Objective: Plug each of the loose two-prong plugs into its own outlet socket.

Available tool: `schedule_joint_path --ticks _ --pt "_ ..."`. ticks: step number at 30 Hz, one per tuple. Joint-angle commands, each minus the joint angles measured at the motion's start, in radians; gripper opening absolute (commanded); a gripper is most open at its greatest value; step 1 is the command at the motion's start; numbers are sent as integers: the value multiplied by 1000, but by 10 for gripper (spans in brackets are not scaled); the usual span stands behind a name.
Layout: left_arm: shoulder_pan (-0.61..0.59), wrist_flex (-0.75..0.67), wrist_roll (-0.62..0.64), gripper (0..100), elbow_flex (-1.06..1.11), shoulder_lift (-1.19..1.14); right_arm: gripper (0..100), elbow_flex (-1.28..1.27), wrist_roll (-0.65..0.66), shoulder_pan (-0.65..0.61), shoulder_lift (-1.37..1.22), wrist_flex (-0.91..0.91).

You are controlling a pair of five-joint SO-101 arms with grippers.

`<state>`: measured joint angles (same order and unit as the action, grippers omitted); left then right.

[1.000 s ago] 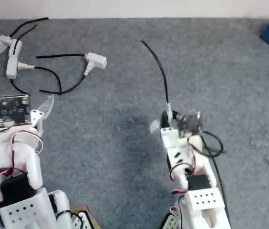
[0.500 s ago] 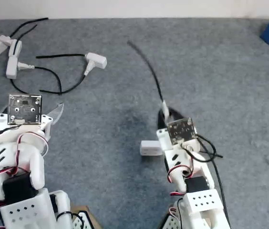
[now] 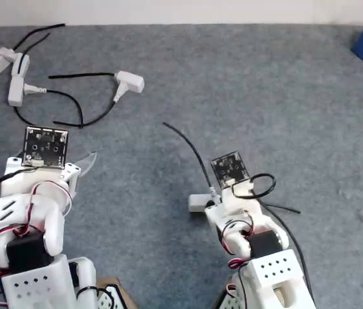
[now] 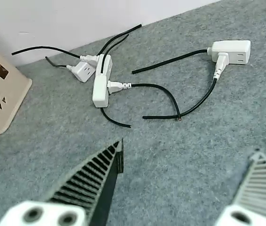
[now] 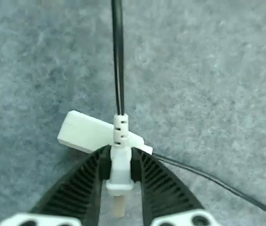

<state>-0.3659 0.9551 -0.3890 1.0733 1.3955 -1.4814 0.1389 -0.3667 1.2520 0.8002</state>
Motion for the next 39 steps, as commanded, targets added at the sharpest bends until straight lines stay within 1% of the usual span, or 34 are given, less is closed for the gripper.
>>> schedule_joint_path --ticks 1,8,14,16,18,21,25,27,30,32,34,35,39 --pt "12 6 -14 383 -7 -1 5 7 -32 -19 10 -13" --pt "12 5 -14 383 -7 -1 5 -71 -26 -15 4 -309" --pt "13 6 -14 383 -5 -1 5 -76 2 -19 2 -409" --pt "13 6 -14 381 1 -1 5 -77 -2 -19 1 -406" --pt "28 9 -14 380 18 -1 5 -71 -8 -16 4 -367" --pt "119 75 -15 379 30 -1 5 25 -71 -5 5 -277" --pt "363 212 -8 379 4 -21 5 252 -146 -1 -1 -136" --pt "456 298 -5 379 -35 -91 5 384 -170 -4 -5 5" --pt "473 362 9 379 -104 -278 5 532 -173 -4 -85 213" --pt "469 364 9 379 -168 -423 5 559 -149 -4 -160 265" --pt "478 359 14 379 -243 -552 5 570 -129 -5 -185 280" --pt "478 358 14 379 -285 -613 5 570 -135 -24 -177 289" --pt "470 341 14 379 -450 -837 5 584 -118 -194 -140 338"
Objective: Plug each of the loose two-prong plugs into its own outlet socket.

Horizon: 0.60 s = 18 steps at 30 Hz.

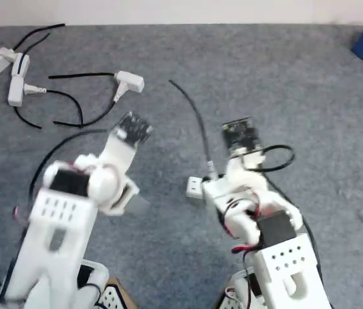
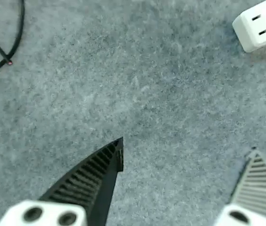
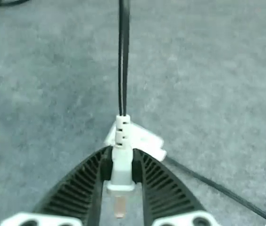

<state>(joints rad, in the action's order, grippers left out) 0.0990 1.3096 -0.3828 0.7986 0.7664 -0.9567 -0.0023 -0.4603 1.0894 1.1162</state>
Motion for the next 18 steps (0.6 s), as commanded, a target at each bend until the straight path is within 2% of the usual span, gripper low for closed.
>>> schedule_joint_path --ticks 1,6,13,15,18 --pt "4 -18 8 379 -222 -262 5 54 40 -130 24 24" --pt "-21 -20 2 379 -386 -470 5 -50 97 -217 -2 13" --pt "-257 14 -6 379 -568 -483 18 -213 123 -289 -202 -166" --pt "-297 34 -48 379 -572 -481 72 -246 118 -295 -266 -229" --pt "-378 32 -64 379 -582 -476 204 -259 124 -300 -332 -275"
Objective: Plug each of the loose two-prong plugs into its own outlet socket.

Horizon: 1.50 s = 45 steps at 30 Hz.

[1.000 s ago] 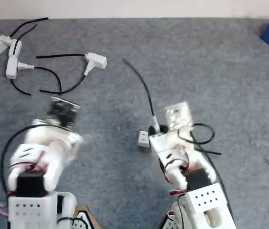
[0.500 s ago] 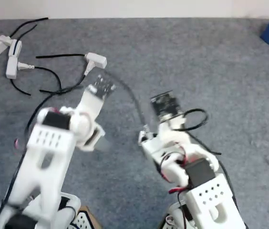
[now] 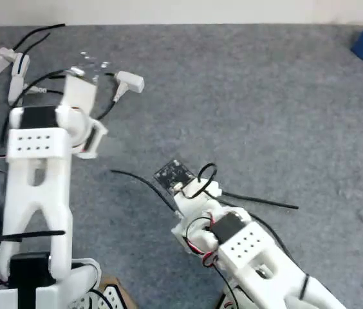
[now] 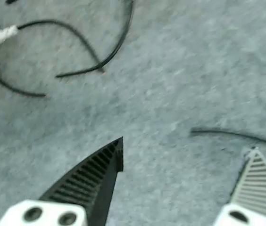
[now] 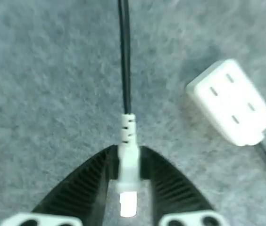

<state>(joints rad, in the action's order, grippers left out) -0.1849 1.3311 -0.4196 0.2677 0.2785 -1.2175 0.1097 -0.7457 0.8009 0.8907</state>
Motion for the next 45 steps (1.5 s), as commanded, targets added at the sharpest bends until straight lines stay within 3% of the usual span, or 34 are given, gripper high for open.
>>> schedule_joint_path --ticks 1,4,7,12,16,23,30,38,45 --pt "-128 9 -29 379 -54 12 245 2 12 -28 -53 -50" --pt "-208 8 -87 379 -74 4 320 7 6 -71 -48 -51" --pt "-269 -12 -114 379 -41 4 321 18 5 -93 -48 -68" --pt "-386 -181 -117 379 50 10 321 25 3 -88 -96 -163" --pt "-449 -218 -169 379 77 10 321 28 11 -30 -216 -246" --pt "-521 -299 -169 379 110 10 321 133 91 79 -464 -306" --pt "-550 -319 -170 382 116 10 316 196 89 84 -575 -302" --pt "-553 -319 -170 382 116 8 39 197 89 84 -453 -211" --pt "-552 -319 -170 381 116 10 6 197 87 84 -374 -188"
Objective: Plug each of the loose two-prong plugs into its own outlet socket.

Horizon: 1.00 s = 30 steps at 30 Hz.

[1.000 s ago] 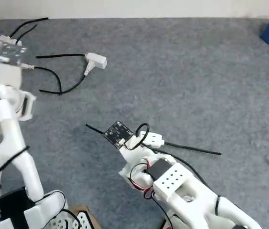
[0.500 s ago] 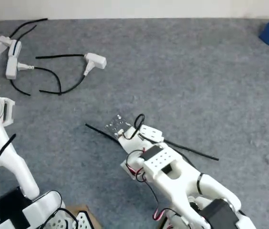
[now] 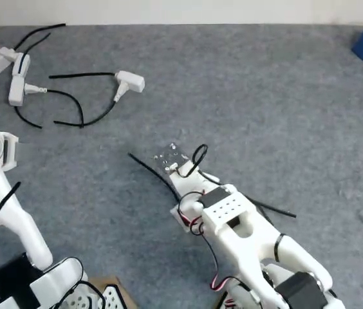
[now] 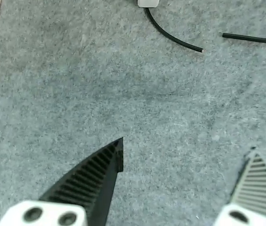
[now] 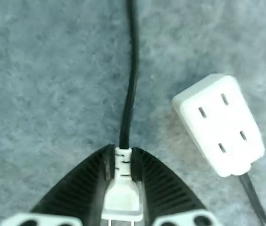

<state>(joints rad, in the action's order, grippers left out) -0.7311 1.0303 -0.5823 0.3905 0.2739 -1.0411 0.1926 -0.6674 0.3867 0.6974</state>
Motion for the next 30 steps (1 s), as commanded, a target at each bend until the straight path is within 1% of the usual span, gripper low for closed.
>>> schedule_joint_path --ticks 1,5,7,9,12,14,17,20,22,26,30 --pt "-5 -18 -8 380 -7 15 6 19 5 5 38 5" --pt "2 -12 -8 379 -7 16 6 21 5 10 35 7" --pt "33 -9 -8 379 -16 18 6 61 0 25 39 35" --pt "61 12 -8 378 -35 47 6 176 -40 62 50 104" --pt "120 118 -2 378 -87 153 6 432 -72 120 56 266" --pt "202 195 18 378 -96 245 6 618 -118 140 54 390" --pt "367 259 114 378 -77 374 6 849 -196 145 53 535" --pt "515 285 213 378 -47 470 6 984 -307 142 51 634" --pt "598 298 255 378 -28 503 6 1033 -367 145 35 685" --pt "740 365 265 378 -35 515 5 1036 -407 196 -102 702" --pt "828 411 261 380 -24 513 5 1012 -440 266 -286 601"
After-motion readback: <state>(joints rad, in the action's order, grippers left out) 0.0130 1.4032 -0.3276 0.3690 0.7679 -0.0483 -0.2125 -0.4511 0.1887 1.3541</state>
